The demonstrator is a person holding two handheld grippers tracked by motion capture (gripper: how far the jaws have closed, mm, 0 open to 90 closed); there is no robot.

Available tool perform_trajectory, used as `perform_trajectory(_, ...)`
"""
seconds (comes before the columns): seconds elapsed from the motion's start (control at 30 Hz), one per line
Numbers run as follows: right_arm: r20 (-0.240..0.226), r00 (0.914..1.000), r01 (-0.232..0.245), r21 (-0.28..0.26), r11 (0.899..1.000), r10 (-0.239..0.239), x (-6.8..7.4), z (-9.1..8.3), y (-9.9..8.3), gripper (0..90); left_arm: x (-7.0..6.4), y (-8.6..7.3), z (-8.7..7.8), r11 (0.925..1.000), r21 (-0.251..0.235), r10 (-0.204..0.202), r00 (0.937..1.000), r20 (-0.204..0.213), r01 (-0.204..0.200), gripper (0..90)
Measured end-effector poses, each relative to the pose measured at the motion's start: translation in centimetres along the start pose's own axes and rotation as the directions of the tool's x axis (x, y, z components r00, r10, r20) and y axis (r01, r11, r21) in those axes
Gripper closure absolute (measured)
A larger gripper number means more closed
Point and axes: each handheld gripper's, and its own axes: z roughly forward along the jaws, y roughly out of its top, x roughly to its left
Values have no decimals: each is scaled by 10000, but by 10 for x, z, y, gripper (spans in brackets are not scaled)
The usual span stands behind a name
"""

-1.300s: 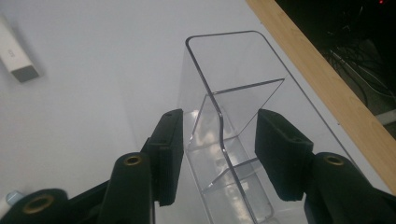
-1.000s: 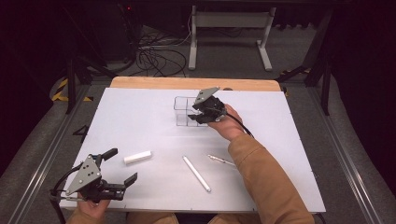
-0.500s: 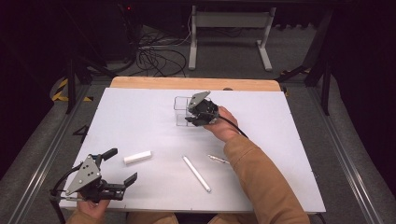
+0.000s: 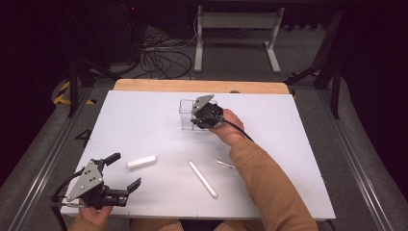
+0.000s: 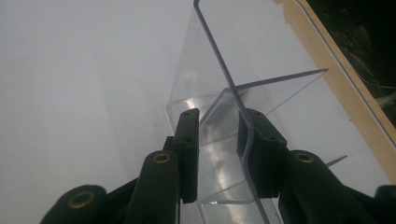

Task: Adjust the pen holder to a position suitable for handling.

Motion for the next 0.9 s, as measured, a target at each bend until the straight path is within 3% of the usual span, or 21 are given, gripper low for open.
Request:
perform_trajectory(0.23, -165, 9996, 244, 37, 9997, -244, 2, -6, 2, 769, 0, 0, 0, 10000, 14, -26, 10000, 12, 26, 6)
perform_trajectory(0.3, -430, 9978, 512, 53, 9987, -509, 1, -8, 3, 795, 0, 0, 0, 10000, 12, -28, 10000, 16, 28, 6)
perform_trajectory(0.5, -704, 9954, 666, 152, 9977, -654, 7, -14, 7, 873, 0, 0, 0, 10000, 21, -24, 10000, 23, 24, 6)
perform_trajectory(0.57, -672, 9949, 760, 131, 9970, -749, 8, -17, 8, 871, 0, 0, 0, 10000, 24, -41, 10000, 39, 41, 6)
perform_trajectory(0.67, -979, 9922, 768, -52, 9970, -770, 8, -27, 10, 874, 0, 0, 0, 10000, 12, -36, 10000, 20, 36, 6)
perform_trajectory(0.73, -1215, 9887, 861, -205, 9961, -880, 10, -33, 10, 873, 0, 0, 0, 10000, 21, -37, 10000, 32, 37, 6)
perform_trajectory(0.77, -1616, 9815, 1004, -229, 9947, -1028, 14, -40, 11, 871, 0, 0, 0, 10000, 20, -34, 10000, 28, 34, 6)
perform_trajectory(0.83, -1773, 9783, 1042, -259, 9942, -1072, 16, -43, 12, 871, 0, 0, 0, 10000, 11, -5, 10000, 29, 5, 6)
perform_trajectory(0.87, -2111, 9699, 1186, -262, 9926, -1215, 20, -48, 12, 871, -1, 0, 1, 10000, 4, -47, 10000, 25, 47, 6)
perform_trajectory(0.9, -2111, 9699, 1186, -262, 9926, -1215, 20, -48, 12, 871, -1, 0, 1, 10000, 27, -26, 10000, 28, 25, 6)
